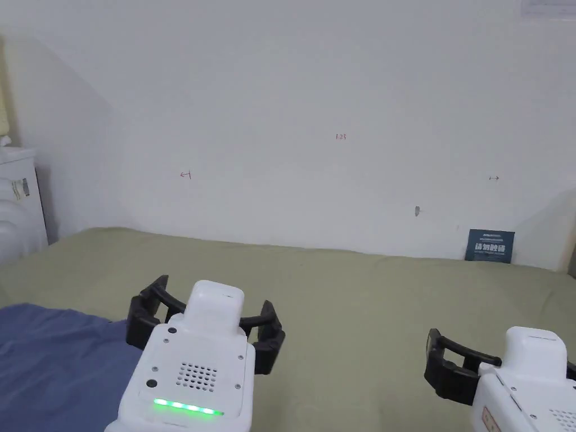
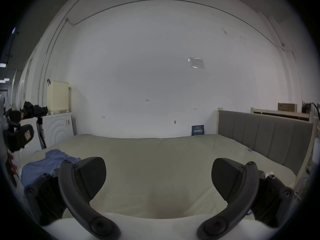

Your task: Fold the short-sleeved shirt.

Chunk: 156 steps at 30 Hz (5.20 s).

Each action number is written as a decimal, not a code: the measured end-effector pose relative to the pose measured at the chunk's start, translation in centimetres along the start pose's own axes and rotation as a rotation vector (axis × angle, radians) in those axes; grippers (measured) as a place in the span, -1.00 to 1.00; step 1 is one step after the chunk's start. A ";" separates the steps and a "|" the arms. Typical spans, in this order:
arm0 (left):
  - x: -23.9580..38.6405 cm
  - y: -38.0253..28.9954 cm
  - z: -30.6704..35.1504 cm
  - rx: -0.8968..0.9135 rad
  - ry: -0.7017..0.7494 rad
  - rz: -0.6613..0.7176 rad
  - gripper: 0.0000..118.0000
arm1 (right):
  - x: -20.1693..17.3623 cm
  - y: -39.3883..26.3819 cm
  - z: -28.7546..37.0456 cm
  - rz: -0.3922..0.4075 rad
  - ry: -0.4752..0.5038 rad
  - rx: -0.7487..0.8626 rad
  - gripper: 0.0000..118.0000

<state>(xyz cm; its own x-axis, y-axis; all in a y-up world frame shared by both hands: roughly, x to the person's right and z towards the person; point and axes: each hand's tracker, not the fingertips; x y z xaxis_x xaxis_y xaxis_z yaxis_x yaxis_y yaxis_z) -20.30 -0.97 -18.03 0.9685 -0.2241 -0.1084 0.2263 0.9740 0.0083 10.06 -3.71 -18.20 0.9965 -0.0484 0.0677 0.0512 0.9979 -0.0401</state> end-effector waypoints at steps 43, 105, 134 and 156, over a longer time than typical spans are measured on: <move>-13.6 -3.3 6.2 -0.186 0.393 0.212 -1.00 | -12.0 0.9 -0.5 0.156 0.348 -0.093 -1.00; 3.2 -3.6 -30.0 -0.751 -0.713 0.394 -0.92 | 5.1 -0.7 -4.3 0.184 -0.045 -0.290 -1.00; 1.4 -3.9 -10.6 -0.392 -0.295 0.393 0.88 | 7.8 -2.3 -3.3 -0.053 -0.015 -0.297 -0.98; -5.5 -10.6 -24.4 -0.790 -0.441 0.416 0.93 | 7.7 -3.7 -4.5 -0.029 0.038 -0.346 -0.99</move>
<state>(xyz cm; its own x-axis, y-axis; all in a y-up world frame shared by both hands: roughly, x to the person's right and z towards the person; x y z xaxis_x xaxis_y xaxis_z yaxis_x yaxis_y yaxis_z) -30.57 -9.27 -41.80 0.9432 0.3044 0.1331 -0.1190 0.6836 -0.7201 17.88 -7.93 -22.03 0.9957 -0.0847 0.0369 0.0924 0.9226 -0.3746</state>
